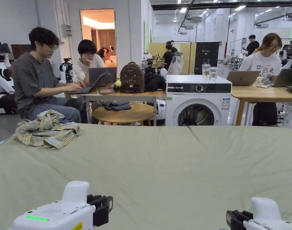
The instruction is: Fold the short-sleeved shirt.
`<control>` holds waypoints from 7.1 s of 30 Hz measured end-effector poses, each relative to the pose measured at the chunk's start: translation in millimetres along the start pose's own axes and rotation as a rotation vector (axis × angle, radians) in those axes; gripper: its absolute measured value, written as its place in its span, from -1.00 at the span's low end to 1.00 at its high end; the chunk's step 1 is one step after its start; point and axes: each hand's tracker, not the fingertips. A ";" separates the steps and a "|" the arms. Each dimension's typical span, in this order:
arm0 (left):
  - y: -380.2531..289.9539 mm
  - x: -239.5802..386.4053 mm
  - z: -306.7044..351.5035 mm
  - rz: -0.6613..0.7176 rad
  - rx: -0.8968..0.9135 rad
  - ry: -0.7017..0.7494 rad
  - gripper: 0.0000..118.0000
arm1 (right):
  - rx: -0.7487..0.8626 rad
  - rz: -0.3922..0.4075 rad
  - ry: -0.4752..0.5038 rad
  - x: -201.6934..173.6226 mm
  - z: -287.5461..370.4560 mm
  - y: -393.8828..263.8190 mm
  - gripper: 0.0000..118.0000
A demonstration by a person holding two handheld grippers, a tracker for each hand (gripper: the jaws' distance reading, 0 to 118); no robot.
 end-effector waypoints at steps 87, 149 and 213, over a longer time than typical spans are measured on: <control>-87.2 11.2 -134.0 0.360 -0.435 -0.367 -1.00 | -0.227 -0.115 0.137 14.7 -16.2 -24.2 -1.00; -76.9 169.1 -212.8 0.218 -0.580 -0.517 -1.00 | -0.189 -0.168 0.106 59.7 45.8 -39.3 -1.00; -34.7 -343.8 83.0 0.542 -0.104 0.559 0.05 | -0.352 0.265 0.626 -430.3 -244.3 -6.6 -1.00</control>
